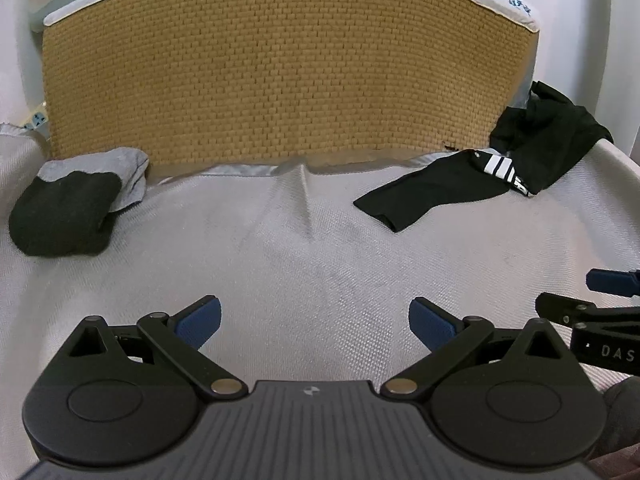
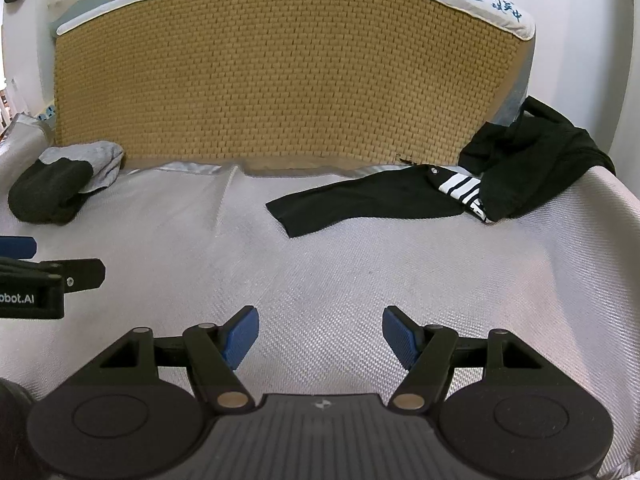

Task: Fold clothes
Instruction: 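Move both open tools forward toward the black striped garment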

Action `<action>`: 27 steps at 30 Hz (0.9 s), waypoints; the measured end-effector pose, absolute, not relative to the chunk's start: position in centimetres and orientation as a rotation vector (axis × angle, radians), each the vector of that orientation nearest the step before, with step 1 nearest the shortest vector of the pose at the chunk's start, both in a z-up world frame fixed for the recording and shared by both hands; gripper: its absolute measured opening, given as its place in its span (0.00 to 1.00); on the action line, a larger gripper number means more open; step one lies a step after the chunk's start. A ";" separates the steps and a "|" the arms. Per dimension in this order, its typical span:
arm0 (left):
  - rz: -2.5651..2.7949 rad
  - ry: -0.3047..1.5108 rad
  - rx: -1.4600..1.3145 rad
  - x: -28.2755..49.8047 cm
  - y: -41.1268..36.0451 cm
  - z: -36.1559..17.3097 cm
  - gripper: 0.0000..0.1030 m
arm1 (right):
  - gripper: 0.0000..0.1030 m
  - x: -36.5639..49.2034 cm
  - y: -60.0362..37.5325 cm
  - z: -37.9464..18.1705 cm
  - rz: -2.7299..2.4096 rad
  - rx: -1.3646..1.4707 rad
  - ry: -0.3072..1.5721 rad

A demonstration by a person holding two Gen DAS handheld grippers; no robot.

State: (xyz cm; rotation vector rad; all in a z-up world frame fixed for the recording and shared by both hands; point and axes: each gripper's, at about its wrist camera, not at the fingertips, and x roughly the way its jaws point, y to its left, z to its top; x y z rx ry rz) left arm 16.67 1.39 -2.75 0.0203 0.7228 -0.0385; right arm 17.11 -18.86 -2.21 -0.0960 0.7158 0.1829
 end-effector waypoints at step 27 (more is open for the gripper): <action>-0.188 0.733 0.032 25.5 -2.5 -6.4 0.96 | 0.59 28.2 -21.5 -6.4 0.123 -0.050 0.676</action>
